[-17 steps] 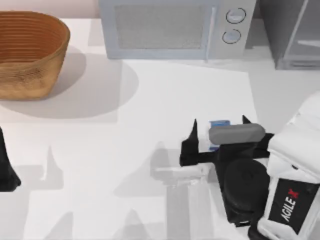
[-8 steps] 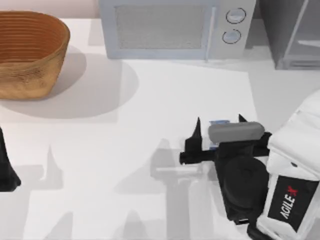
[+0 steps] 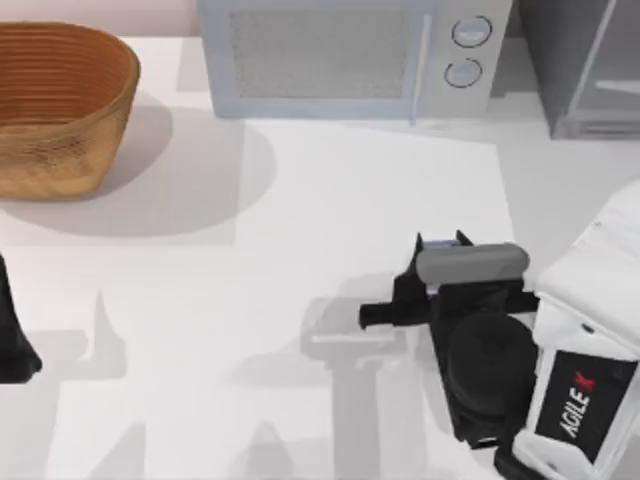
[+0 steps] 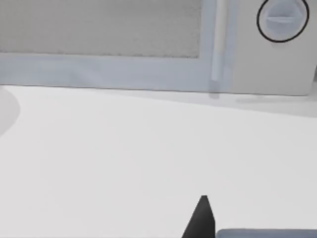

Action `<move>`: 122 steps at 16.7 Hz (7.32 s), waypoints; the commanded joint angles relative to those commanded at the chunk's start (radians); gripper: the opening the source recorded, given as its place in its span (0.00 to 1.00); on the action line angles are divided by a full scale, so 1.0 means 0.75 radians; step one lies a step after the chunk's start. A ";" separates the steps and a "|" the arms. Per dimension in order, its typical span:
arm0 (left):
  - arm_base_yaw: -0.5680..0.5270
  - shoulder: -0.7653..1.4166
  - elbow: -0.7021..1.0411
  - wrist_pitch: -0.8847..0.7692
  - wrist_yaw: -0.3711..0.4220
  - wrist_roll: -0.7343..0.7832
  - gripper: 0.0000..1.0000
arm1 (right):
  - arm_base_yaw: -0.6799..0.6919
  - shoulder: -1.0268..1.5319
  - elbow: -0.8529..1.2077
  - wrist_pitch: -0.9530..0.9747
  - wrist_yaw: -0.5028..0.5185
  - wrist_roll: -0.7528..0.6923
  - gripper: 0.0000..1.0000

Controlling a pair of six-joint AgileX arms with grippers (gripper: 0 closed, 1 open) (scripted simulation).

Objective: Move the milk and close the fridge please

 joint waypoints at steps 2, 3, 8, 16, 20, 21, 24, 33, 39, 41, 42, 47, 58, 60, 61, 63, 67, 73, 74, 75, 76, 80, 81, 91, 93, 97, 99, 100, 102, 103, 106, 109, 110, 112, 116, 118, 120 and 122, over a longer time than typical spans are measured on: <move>0.000 0.000 0.000 0.000 0.000 0.000 1.00 | 0.000 0.000 0.000 0.000 0.000 0.000 0.00; 0.000 0.000 0.000 0.000 0.000 0.000 1.00 | 0.000 0.000 0.000 0.000 0.000 0.000 0.00; 0.000 0.000 0.000 0.000 0.000 0.000 1.00 | 0.000 0.000 0.000 0.000 0.000 0.000 0.00; 0.000 0.000 0.000 0.000 0.000 0.000 1.00 | 0.000 -0.099 -0.015 -0.084 -0.002 0.001 0.00; 0.000 0.000 0.000 0.000 0.000 0.000 1.00 | 0.001 -0.169 -0.025 -0.147 -0.002 0.001 0.00; 0.000 0.000 0.000 0.000 0.000 0.000 1.00 | 0.001 -0.192 -0.027 -0.165 -0.003 0.001 0.00; 0.000 0.000 0.000 0.000 0.000 0.000 1.00 | 0.002 -0.213 -0.029 -0.185 -0.002 0.002 0.00; 0.000 0.000 0.000 0.000 0.000 0.000 1.00 | -0.246 -0.414 -0.116 -0.337 -0.246 -0.045 0.00; 0.000 0.000 0.000 0.000 0.000 0.000 1.00 | -0.760 -0.751 -0.198 -0.487 -0.683 -0.096 0.00; 0.000 0.000 0.000 0.000 0.000 0.000 1.00 | -0.894 -0.870 -0.214 -0.529 -0.805 -0.106 0.00; 0.000 0.000 0.000 0.000 0.000 0.000 1.00 | -0.947 -0.921 -0.221 -0.547 -0.852 -0.110 0.00; 0.000 0.000 0.000 0.000 0.000 0.000 1.00 | -1.035 -1.007 -0.233 -0.583 -0.923 -0.117 0.00; 0.000 0.000 0.000 0.000 0.000 0.000 1.00 | -1.134 -0.642 0.181 -0.677 -1.017 -0.127 0.00; 0.000 0.000 0.000 0.000 0.000 0.000 1.00 | -1.172 -0.503 0.340 -0.722 -1.060 -0.134 0.00; 0.000 0.000 0.000 0.000 0.000 0.000 1.00 | -1.192 -0.433 0.421 -0.746 -1.081 -0.137 0.00; 0.000 0.000 0.000 0.000 0.000 0.000 1.00 | -1.231 -0.299 0.579 -0.795 -1.124 -0.142 0.00; 0.000 0.000 0.000 0.000 0.000 0.000 1.00 | -1.297 -0.090 0.837 -0.880 -1.191 -0.148 0.00; 0.000 0.000 0.000 0.000 0.000 0.000 1.00 | -1.323 -0.011 0.937 -0.915 -1.216 -0.149 0.00; 0.000 0.000 0.000 0.000 0.000 0.000 1.00 | -1.316 -0.017 0.932 -0.912 -1.214 -0.148 0.00; 0.000 0.000 0.000 0.000 0.000 0.000 1.00 | -1.317 -0.016 0.933 -0.913 -1.214 -0.148 0.00; 0.000 0.000 0.000 0.000 0.000 0.000 1.00 | -1.319 -0.014 0.934 -0.913 -1.215 -0.148 0.00; 0.000 0.000 0.000 0.000 0.000 0.000 1.00 | -1.323 -0.011 0.937 -0.915 -1.216 -0.149 0.00; 0.000 0.000 0.000 0.000 0.000 0.000 1.00 | -1.323 -0.011 0.937 -0.915 -1.216 -0.149 0.00; 0.000 0.000 0.000 0.000 0.000 0.000 1.00 | -1.323 -0.011 0.937 -0.915 -1.216 -0.149 0.75; 0.000 0.000 0.000 0.000 0.000 0.000 1.00 | -1.323 -0.011 0.937 -0.915 -1.216 -0.149 0.90; 0.000 0.000 0.000 0.000 0.000 0.000 1.00 | -1.323 -0.011 0.937 -0.915 -1.216 -0.149 1.00; 0.000 0.000 0.000 0.000 0.000 0.000 1.00 | -1.323 -0.011 0.937 -0.915 -1.216 -0.149 1.00; 0.000 0.000 0.000 0.000 0.000 0.000 1.00 | -1.323 -0.011 0.937 -0.915 -1.216 -0.149 1.00; 0.000 0.000 0.000 0.000 0.000 0.000 1.00 | -1.323 -0.011 0.937 -0.915 -1.216 -0.149 1.00; 0.000 0.000 0.000 0.000 0.000 0.000 1.00 | -1.320 -0.012 0.936 -0.914 -1.216 -0.149 1.00; 0.000 0.000 0.000 0.000 0.000 0.000 1.00 | -1.322 -0.052 0.914 -0.931 -1.208 -0.146 1.00; 0.000 0.000 0.000 0.000 0.000 0.000 1.00 | -1.322 -0.213 0.826 -0.995 -1.183 -0.136 1.00; 0.000 0.000 0.000 0.000 0.000 0.000 1.00 | -1.320 -0.291 0.784 -1.025 -1.173 -0.134 1.00; 0.000 0.000 0.000 0.000 0.000 0.000 1.00 | -1.312 -0.479 0.684 -1.097 -1.152 -0.129 1.00; 0.000 0.000 0.000 0.000 0.000 0.000 1.00 | -1.276 -0.948 0.427 -1.279 -1.112 -0.124 1.00; 0.000 0.000 0.000 0.000 0.000 0.000 1.00 | -1.252 -1.211 0.279 -1.382 -1.093 -0.123 1.00; 0.000 0.000 0.000 0.000 0.000 0.000 1.00 | -1.225 -1.484 0.125 -1.489 -1.074 -0.124 1.00; 0.000 0.000 0.000 0.000 0.000 0.000 1.00 | -1.197 -1.761 -0.032 -1.597 -1.055 -0.126 1.00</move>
